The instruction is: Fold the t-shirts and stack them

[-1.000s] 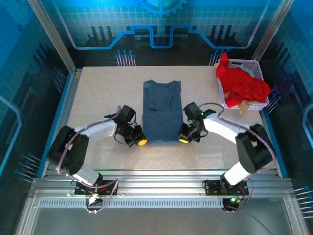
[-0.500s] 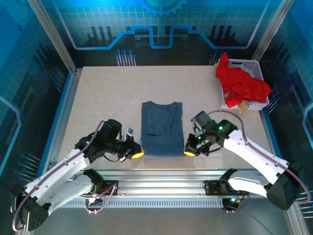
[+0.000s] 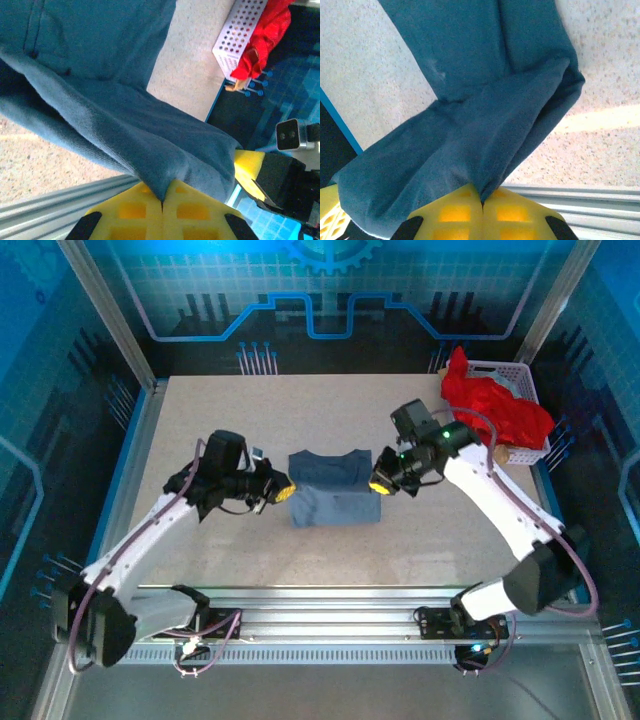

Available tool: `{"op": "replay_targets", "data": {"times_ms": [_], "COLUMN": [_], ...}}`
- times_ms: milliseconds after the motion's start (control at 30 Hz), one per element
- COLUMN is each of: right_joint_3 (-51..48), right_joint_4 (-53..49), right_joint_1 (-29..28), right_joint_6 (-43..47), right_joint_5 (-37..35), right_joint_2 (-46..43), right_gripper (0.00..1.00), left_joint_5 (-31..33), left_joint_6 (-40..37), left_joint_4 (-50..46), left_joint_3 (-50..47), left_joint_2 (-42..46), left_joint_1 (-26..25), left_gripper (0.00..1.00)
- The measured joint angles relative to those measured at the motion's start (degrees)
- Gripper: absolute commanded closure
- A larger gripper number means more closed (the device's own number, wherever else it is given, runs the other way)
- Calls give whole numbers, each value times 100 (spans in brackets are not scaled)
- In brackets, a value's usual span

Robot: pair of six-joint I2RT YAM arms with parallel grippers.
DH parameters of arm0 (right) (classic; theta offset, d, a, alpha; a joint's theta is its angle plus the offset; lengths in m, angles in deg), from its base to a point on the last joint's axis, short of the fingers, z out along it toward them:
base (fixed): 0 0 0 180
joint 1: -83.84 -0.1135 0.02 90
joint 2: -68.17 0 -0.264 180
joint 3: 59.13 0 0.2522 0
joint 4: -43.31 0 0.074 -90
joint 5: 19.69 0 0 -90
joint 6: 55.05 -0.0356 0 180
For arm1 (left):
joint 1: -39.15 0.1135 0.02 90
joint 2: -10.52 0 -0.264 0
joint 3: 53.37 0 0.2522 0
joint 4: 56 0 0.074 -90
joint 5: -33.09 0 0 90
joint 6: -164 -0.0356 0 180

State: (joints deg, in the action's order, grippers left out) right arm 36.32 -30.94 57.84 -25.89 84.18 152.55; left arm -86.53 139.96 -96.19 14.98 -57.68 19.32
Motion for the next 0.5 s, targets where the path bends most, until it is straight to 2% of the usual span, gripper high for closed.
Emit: {"op": "replay_targets", "data": {"times_ms": [267,333,400,500], "right_joint_3": [1808,2288,2844,3628], "right_joint_4": [114,151,144,164], "right_joint_1": [511,597,673,763], "right_joint_6": [387,522,686,1010], "right_joint_5": [66,52,2,-42], "right_joint_2": [2059,2704,3401,4273], "right_gripper": [99,82,54,29], "left_joint_5": [2,9,2,35], "left_joint_6": [-238,-356,-527,-785], "left_joint_4": [168,203,205,107], "left_joint_3": [1274,1652,2131,2837], "left_joint_2": [-1829,-2463,-3206,-4159], "left_joint_1": [535,664,789,920], "left_gripper": [100,100,73,59]}}
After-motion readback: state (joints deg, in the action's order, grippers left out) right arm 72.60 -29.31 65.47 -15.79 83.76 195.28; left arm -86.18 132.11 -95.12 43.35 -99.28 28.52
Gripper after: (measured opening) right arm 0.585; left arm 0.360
